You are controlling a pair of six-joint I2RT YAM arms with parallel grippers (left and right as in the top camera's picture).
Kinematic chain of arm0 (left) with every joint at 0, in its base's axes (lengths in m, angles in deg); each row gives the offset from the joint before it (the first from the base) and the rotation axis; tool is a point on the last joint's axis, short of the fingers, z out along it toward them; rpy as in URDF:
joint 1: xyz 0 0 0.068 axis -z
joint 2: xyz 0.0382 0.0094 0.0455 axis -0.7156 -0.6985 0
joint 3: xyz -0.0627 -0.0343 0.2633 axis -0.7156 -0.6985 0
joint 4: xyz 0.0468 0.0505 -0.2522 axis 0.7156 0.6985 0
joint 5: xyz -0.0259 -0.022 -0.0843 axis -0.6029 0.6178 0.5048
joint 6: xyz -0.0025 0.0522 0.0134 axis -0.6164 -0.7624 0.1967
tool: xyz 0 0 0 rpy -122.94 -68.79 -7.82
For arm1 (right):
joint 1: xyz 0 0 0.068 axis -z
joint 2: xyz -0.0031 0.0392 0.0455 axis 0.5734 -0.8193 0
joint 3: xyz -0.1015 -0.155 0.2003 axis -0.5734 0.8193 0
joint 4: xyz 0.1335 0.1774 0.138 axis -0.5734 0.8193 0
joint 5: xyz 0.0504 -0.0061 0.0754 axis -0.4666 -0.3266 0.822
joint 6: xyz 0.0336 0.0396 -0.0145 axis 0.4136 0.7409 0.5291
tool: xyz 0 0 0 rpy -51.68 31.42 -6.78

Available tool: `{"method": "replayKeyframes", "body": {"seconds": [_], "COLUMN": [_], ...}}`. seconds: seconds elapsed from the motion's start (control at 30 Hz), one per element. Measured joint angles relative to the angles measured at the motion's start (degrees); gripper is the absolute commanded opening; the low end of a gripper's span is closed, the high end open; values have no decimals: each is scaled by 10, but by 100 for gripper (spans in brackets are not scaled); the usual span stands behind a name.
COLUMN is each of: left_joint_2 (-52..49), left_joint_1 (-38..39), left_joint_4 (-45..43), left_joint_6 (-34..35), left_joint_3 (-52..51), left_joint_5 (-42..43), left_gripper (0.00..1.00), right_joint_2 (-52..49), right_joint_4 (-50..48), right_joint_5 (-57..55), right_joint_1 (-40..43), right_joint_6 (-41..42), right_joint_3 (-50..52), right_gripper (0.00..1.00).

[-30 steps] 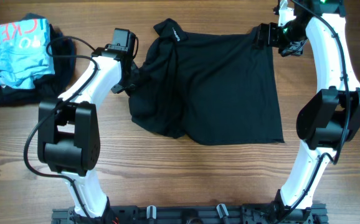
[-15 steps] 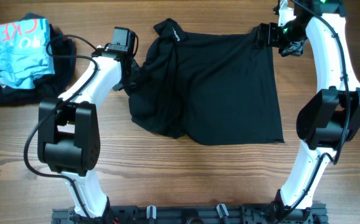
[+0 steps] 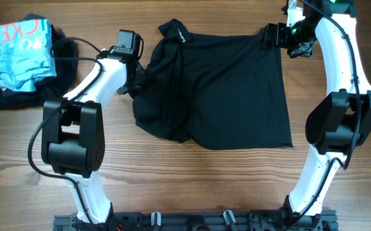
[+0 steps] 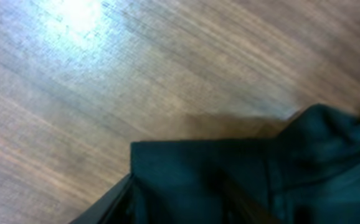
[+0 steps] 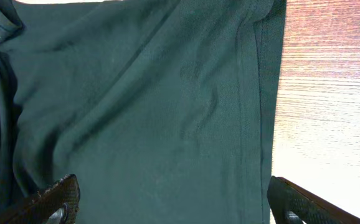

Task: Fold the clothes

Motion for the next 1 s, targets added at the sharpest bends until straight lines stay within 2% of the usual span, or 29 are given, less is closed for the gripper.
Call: {"method": "replayKeyframes", "body": {"seconds": [0.27, 0.6, 0.9, 0.93, 0.97, 1.0], "left_joint_2": [0, 0, 0, 0, 0, 0], "left_joint_1": [0, -6, -90, -100, -106, -114], "left_joint_4": [-29, -90, -91, -91, -91, -88], "left_joint_6": [8, 0, -50, -56, -59, -64], "left_joint_3": [0, 0, 77, 87, 93, 99], "left_joint_5": [0, -3, -4, 0, 3, 10], "left_gripper": [4, 4, 4, 5, 16, 22], "right_joint_2": [0, 0, 0, 0, 0, 0], "right_joint_4": [-5, -9, -13, -13, -13, -14], "right_joint_5": [0, 0, 0, 0, 0, 0], "right_joint_1": [0, 0, 0, 0, 0, 0], "right_joint_6": [0, 0, 0, 0, 0, 0], "right_joint_3": [0, 0, 0, 0, 0, 0], "right_gripper": [98, 98, 99, 99, 99, 99]}}
